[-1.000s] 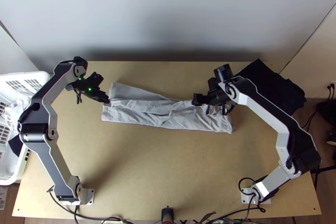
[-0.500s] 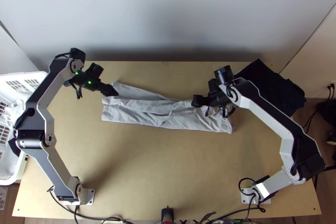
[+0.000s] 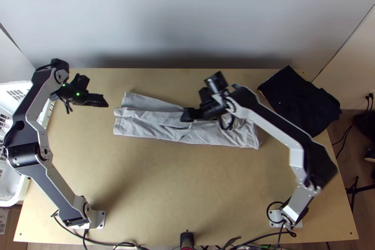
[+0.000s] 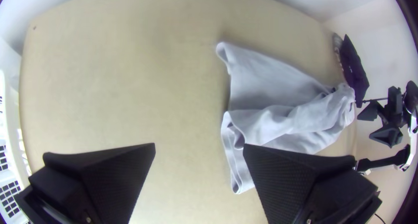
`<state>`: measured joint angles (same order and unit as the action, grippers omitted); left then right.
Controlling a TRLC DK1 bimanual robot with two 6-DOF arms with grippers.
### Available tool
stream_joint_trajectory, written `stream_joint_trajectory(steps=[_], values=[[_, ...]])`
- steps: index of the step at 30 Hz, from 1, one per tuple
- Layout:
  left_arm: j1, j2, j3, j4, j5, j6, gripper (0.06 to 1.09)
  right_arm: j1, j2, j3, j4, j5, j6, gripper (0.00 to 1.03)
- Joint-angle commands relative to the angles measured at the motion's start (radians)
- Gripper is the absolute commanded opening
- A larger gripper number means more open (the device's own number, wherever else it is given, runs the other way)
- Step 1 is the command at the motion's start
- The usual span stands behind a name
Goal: Fold the t-shirt
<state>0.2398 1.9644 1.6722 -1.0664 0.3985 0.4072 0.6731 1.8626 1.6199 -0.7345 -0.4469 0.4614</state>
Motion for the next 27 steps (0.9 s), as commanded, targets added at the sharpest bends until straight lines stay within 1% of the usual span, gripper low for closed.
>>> stream_joint_trajectory(steps=[1,2,5,9,17,20,27], values=[[0.039,0.028,-0.085,0.005,0.026,0.010,1.04,0.054,0.168,0.153,-0.002,-0.058,0.048,0.98],[0.033,0.034,-0.094,0.003,0.053,0.008,1.04,0.054,0.190,0.170,-0.005,-0.067,0.052,0.98],[0.001,0.041,-0.118,0.005,0.069,0.005,1.04,0.040,0.244,0.218,-0.016,-0.092,0.071,0.98],[-0.017,0.048,-0.127,0.005,0.160,-0.002,1.04,0.017,0.291,0.250,-0.025,-0.110,0.091,0.98],[-0.046,0.065,-0.118,0.005,0.240,-0.004,1.04,-0.004,0.339,0.224,-0.036,-0.110,0.089,0.98],[-0.048,0.068,-0.109,0.005,0.284,-0.004,1.04,-0.014,0.356,0.222,-0.036,-0.110,0.085,0.98],[-0.054,0.071,-0.108,0.005,0.367,0.001,1.04,-0.029,0.391,0.219,-0.034,-0.110,0.057,0.98]])
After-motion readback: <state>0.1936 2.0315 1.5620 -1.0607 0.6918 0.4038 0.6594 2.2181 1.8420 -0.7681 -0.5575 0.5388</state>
